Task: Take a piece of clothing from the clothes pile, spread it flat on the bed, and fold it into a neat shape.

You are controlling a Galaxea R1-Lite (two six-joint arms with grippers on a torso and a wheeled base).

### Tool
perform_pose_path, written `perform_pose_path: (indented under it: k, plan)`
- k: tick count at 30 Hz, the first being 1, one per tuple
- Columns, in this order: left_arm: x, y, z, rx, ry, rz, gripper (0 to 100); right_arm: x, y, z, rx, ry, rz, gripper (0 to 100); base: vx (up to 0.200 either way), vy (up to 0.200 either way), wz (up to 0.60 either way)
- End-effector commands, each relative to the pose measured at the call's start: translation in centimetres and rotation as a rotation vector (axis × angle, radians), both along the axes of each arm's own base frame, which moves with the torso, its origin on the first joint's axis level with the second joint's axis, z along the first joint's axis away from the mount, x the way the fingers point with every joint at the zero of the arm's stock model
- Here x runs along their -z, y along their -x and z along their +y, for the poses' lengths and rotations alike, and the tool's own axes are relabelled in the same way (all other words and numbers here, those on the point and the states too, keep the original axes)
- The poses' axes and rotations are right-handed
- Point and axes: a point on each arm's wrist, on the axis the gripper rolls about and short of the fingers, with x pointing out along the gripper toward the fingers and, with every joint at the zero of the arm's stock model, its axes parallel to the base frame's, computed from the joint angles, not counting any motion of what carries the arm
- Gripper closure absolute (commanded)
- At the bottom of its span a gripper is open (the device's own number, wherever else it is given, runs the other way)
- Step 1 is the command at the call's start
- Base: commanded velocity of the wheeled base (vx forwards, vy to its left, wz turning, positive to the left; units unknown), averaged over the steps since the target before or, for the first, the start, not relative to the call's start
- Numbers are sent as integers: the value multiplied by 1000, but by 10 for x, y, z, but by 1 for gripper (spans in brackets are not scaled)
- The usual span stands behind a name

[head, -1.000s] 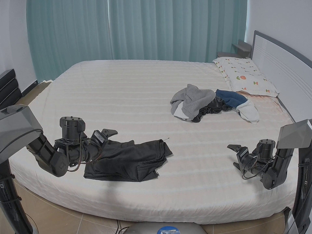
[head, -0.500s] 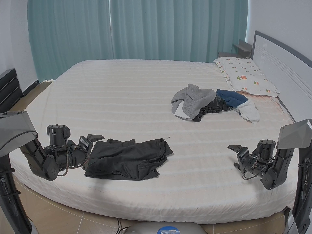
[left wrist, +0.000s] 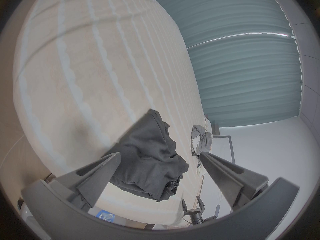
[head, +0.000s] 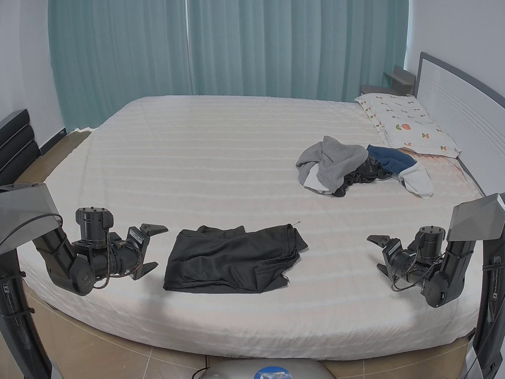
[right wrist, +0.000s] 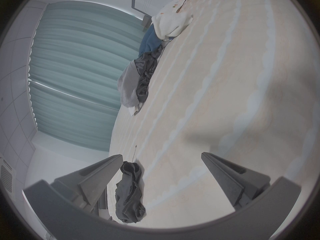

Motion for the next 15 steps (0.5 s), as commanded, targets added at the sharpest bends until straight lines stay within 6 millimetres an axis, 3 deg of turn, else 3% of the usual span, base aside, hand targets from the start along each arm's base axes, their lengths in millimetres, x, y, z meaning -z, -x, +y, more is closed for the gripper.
perform_pose_path:
  k: [1, 7, 11, 15]
  plan:
    - [1, 0, 0, 0, 0, 4, 0, 0, 0, 0, 0, 0, 0, 0, 0, 200, 0]
    - [2, 0, 0, 1, 0, 6, 0, 2, 0, 0, 2, 3, 6, 0, 0, 200, 0]
    - [2, 0, 0, 1, 0, 6, 0, -13, 2, 3, -8, 51, -42, 0, 0, 200, 0]
    - [2, 0, 0, 1, 0, 6, 0, -30, 15, 26, -28, 139, -81, 0, 0, 0, 0]
